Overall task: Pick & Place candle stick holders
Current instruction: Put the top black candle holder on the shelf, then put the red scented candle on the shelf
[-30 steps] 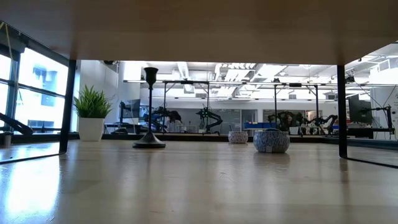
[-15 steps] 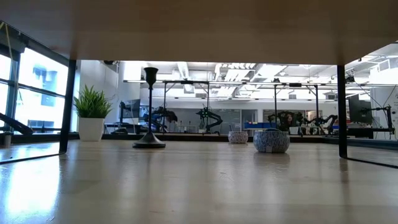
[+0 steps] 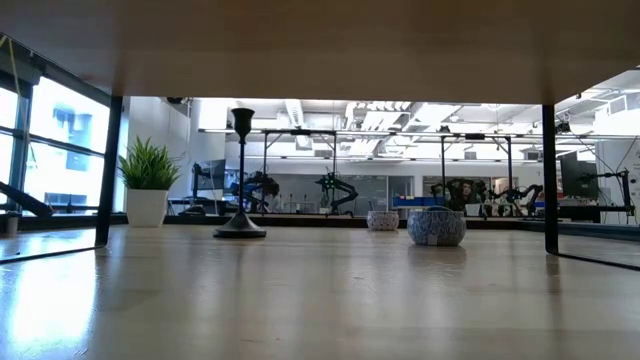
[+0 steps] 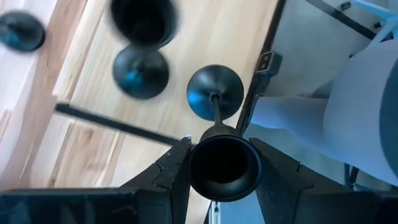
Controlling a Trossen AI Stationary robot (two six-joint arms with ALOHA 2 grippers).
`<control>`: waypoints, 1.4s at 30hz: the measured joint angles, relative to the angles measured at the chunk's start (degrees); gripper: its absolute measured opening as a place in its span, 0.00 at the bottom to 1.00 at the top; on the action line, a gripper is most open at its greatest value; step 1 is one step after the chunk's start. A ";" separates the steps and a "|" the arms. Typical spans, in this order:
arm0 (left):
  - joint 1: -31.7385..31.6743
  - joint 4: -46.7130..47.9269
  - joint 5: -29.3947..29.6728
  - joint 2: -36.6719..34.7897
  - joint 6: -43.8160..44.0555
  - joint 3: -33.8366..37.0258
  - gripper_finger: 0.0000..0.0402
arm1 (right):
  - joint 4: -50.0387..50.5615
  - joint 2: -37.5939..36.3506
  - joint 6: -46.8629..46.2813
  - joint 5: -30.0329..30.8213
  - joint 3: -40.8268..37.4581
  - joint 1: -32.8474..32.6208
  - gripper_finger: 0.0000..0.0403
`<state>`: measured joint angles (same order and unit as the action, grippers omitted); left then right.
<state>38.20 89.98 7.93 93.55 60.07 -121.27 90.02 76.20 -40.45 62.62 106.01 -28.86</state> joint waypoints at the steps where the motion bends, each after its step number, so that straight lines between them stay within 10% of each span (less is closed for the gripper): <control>1: 0.00 0.05 -0.14 -0.89 0.95 1.40 0.33 | 0.00 0.00 0.00 0.03 -0.01 0.00 0.89; 24: -1.90 0.19 -5.21 -4.41 0.65 8.48 0.33 | 0.00 0.00 0.00 2.20 -0.02 0.02 0.89; 31: -1.88 0.10 -5.78 -4.03 1.68 8.76 0.53 | 0.00 0.00 -0.02 2.28 -0.02 0.00 0.89; 42: -1.88 0.08 -6.10 -4.17 1.93 8.67 0.56 | -0.01 0.00 -0.01 2.35 -0.02 0.02 0.89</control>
<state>36.32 90.06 1.83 89.38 62.00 -112.60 90.01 76.20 -40.45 64.97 106.00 -28.84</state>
